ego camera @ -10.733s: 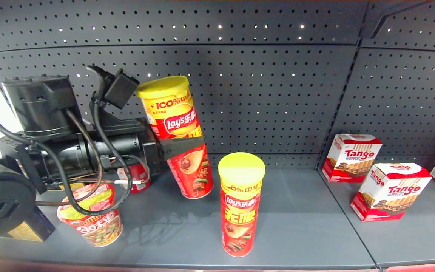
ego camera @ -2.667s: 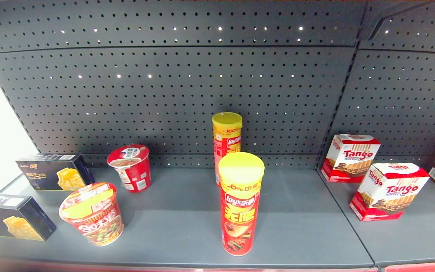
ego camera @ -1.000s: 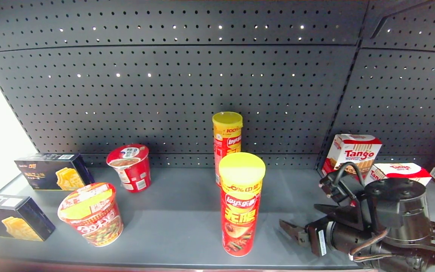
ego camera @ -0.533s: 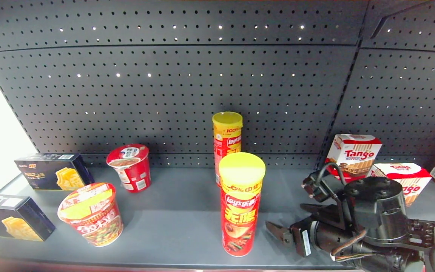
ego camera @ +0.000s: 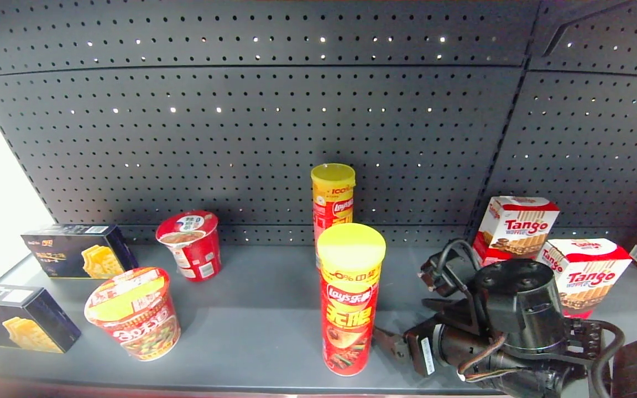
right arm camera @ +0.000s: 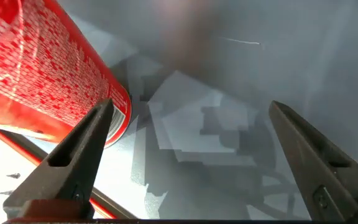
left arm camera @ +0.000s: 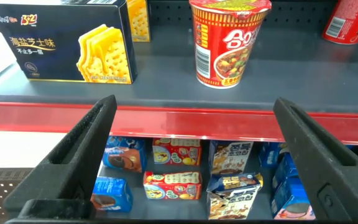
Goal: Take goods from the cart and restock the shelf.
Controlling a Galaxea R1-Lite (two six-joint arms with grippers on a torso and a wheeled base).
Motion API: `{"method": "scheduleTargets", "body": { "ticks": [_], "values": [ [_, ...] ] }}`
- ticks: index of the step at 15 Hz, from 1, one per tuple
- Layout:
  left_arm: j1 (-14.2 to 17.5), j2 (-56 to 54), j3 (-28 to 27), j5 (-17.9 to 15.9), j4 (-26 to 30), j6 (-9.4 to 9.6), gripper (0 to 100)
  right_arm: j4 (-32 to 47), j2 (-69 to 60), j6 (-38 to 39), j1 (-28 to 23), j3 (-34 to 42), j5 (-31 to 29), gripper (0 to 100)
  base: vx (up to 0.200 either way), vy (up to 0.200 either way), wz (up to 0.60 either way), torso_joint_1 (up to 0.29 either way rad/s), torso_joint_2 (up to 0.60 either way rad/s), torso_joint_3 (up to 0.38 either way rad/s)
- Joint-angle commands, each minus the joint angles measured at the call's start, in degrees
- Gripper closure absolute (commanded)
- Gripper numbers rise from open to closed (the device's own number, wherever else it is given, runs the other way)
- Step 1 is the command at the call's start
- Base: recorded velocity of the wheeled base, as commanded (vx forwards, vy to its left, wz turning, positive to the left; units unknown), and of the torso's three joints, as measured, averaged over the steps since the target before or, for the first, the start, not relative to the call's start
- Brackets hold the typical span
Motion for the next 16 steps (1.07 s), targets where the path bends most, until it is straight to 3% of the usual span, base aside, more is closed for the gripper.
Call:
{"method": "scheduleTargets", "body": {
  "ticks": [1, 16],
  "values": [
    [0.0, 0.1, 0.0, 0.0, 0.0, -0.1, 0, 0.0, 0.5, 0.0, 0.2, -0.2, -0.1, 0, 0.0, 0.0, 0.0, 0.0, 0.0, 0.0],
    [0.0, 0.1, 0.0, 0.0, 0.0, -0.01, 0, -1.5, 0.9, 0.3, 0.0, 0.1, -0.5, 0, 0.0, 0.0, 0.0, 0.0, 0.0, 0.0]
  ]
}}
